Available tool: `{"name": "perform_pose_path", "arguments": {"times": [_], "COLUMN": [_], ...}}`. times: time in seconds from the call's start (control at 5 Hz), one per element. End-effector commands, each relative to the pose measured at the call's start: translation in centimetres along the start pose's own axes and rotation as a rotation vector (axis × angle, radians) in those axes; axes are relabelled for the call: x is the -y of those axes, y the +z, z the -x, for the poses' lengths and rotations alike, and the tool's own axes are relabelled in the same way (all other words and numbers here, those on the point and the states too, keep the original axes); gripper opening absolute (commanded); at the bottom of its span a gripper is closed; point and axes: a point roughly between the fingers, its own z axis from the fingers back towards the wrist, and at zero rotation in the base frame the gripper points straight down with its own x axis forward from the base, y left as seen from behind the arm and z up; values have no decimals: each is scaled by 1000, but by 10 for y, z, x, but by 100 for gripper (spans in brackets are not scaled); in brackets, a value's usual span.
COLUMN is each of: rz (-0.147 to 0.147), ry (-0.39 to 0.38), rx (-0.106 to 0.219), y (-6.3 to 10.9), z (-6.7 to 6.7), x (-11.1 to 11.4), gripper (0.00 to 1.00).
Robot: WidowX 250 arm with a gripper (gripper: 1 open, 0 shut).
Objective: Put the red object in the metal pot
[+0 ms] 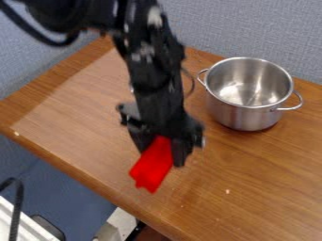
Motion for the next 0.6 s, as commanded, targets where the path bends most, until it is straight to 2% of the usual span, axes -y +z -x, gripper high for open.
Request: {"name": "perform_pose_path", "arguments": {"times": [0.0, 0.2, 0.4], "rz": [9, 15, 48], "ry": [28, 38, 41], "rx": [57, 72, 115], "y": [21, 34, 53], "z": [-23, -41, -67], "x": [-1, 8, 32], "gripper": [0, 0, 0]}}
